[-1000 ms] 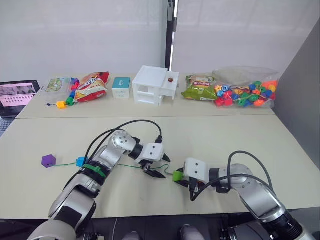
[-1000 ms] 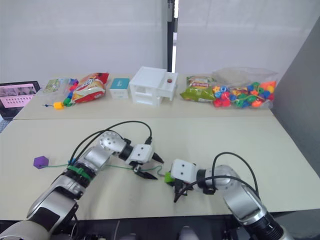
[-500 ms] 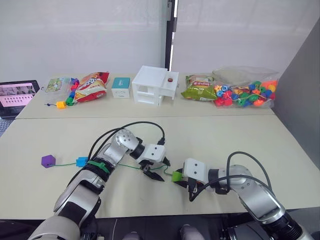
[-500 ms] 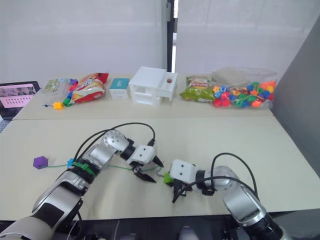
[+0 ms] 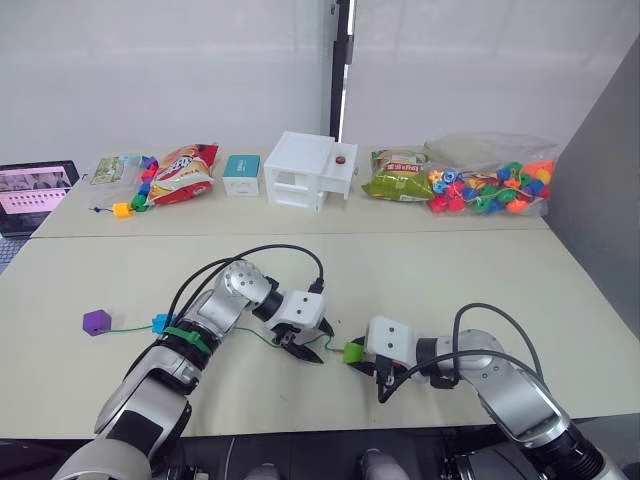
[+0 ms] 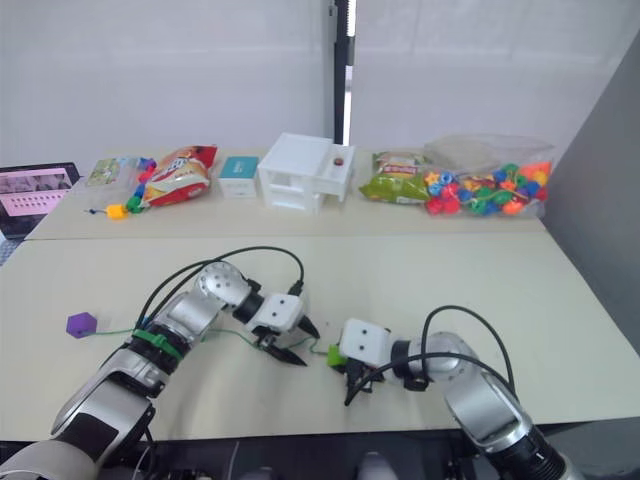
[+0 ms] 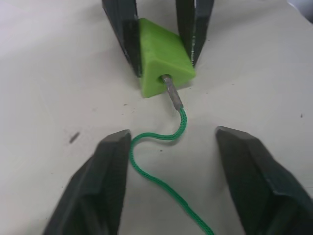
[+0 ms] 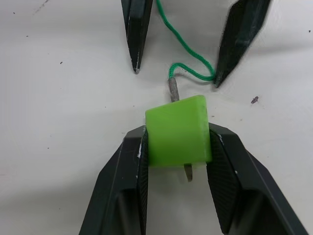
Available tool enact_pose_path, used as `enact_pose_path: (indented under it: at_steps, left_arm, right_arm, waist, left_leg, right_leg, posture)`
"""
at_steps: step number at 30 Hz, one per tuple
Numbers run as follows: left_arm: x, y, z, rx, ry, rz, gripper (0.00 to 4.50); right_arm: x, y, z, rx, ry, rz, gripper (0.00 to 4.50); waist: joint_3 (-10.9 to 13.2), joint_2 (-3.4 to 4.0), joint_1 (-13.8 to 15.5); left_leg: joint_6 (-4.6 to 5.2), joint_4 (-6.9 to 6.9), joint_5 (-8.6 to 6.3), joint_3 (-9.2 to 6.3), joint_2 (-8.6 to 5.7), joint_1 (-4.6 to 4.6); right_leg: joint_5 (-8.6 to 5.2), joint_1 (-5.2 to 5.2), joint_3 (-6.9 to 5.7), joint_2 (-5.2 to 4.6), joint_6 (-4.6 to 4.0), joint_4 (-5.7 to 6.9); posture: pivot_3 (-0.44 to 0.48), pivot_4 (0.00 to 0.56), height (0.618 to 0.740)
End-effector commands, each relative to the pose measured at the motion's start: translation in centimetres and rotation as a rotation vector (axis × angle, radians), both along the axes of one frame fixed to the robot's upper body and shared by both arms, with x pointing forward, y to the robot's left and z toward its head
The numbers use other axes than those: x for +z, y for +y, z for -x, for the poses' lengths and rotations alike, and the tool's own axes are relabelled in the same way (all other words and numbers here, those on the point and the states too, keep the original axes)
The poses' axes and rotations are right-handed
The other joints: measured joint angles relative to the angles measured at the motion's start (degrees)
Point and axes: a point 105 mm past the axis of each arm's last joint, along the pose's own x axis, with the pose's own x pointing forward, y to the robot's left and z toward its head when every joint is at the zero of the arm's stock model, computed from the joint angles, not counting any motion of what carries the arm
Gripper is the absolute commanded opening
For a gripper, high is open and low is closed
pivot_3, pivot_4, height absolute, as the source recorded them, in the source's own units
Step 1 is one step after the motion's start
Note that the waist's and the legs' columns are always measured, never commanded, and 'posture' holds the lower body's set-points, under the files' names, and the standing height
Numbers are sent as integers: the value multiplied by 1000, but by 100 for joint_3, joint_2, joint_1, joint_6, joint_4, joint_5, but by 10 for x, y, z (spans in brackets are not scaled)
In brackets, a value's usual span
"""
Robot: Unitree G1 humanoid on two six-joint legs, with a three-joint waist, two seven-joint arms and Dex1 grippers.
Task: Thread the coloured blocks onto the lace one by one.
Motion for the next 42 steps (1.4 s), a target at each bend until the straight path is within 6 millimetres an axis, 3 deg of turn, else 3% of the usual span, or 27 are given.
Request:
enact_pose_path:
  at_steps: [1, 6, 32, 39, 42]
  left_arm:
    - [-2, 5, -1, 17, -5, -23, 1642]
    - [-2, 5, -2, 19, -11, -27, 43]
    - [5, -35, 13, 1, -43, 57, 43]
    - [9, -33, 10, 62, -58, 82, 43]
    - [18, -30, 12, 86, -27, 115, 891]
  right_arm:
    - [-13, 5, 9, 27, 58, 13, 1136]
    - [-14, 5, 9, 28, 58, 13, 1136]
    - [-14, 7, 9, 19, 62, 5, 1136]
    - [-14, 9, 9, 24, 65, 3, 1136]
    - [-14, 8, 9, 25, 68, 4, 1136]
  waist:
    - [0, 0, 6]
    - [0, 0, -5]
    - [0, 0, 8]
    - [0, 0, 10]
    - [0, 0, 8]
  left_leg:
    - [0, 1, 0, 0, 0, 0]
    - [0, 1, 0, 0, 0, 1]
    - [1, 2, 0, 0, 0, 1]
    - [0, 3, 0, 0, 0, 1]
    - [0, 4, 0, 0, 0, 1]
  right_leg:
    - [0, 1, 0, 0, 0, 0]
    - [0, 1, 0, 1, 0, 1]
    - [0, 2, 0, 0, 0, 0]
    - [0, 4, 0, -1, 0, 0]
    - [0, 4, 0, -1, 0, 0]
  posture:
    - [0, 150, 740]
    - [0, 150, 740]
    - [0, 150, 740]
    - [0, 150, 740]
    - [0, 150, 740]
